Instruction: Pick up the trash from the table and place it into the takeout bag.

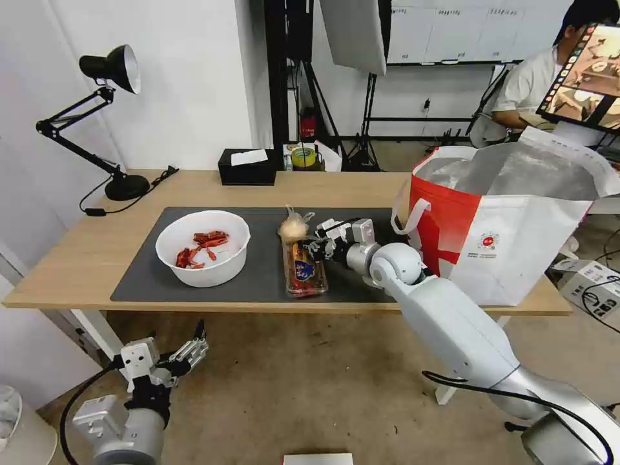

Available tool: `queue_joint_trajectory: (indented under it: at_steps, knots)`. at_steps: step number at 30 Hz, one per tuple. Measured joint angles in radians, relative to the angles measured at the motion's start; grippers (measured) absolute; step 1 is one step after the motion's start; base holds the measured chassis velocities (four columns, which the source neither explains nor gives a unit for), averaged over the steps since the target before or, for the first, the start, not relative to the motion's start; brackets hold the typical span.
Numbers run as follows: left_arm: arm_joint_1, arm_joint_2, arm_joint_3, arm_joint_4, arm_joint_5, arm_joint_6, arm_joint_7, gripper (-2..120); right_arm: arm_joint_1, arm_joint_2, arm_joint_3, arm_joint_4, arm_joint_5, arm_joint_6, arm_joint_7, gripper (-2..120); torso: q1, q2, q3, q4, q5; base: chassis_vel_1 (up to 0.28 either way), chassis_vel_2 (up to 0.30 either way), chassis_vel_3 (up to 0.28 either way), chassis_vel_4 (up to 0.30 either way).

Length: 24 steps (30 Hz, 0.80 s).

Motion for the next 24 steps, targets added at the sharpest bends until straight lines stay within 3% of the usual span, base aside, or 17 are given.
queue_joint_trajectory:
  at_steps: [6,11,12,15,20,24]
  knots:
    - [-0.009,0.028,0.008,0.006,-0.033,-0.026,0.033,100,-0.003,-0.004,0.001,0.001,0.003,-0.003,0.004,0,0.000,0.000,0.000,0.0001,0.0000,0.000,0.000,0.000,0.000]
    - [-0.039,0.090,0.012,0.013,-0.121,-0.050,0.057,100,-0.003,-0.009,0.002,0.009,0.010,-0.003,0.008,0,0.000,0.000,0.000,-0.0001,0.0000,0.000,0.000,0.000,0.000]
    - [-0.053,0.127,0.017,0.022,-0.179,-0.083,0.073,100,0.001,-0.006,-0.003,0.010,0.022,-0.002,0.013,0,0.000,0.000,0.000,-0.0002,-0.0002,0.000,0.000,0.000,0.000]
    - [-0.059,0.144,0.020,0.027,-0.204,-0.102,0.083,100,0.005,-0.001,-0.005,0.010,0.026,-0.001,0.014,0,0.000,0.000,0.000,-0.0002,-0.0002,0.000,0.000,0.000,0.000]
    - [-0.095,0.266,0.026,0.070,-0.312,-0.178,0.129,100,0.031,0.025,-0.027,0.014,0.040,0.002,0.021,0,0.000,0.000,0.000,0.0001,-0.0002,0.000,0.000,0.000,0.000]
    - [-0.127,0.335,0.024,0.097,-0.364,-0.183,0.138,100,0.039,0.031,-0.041,0.023,0.040,0.003,0.021,0,0.000,0.000,0.000,0.0001,-0.0003,0.000,0.000,0.000,0.000]
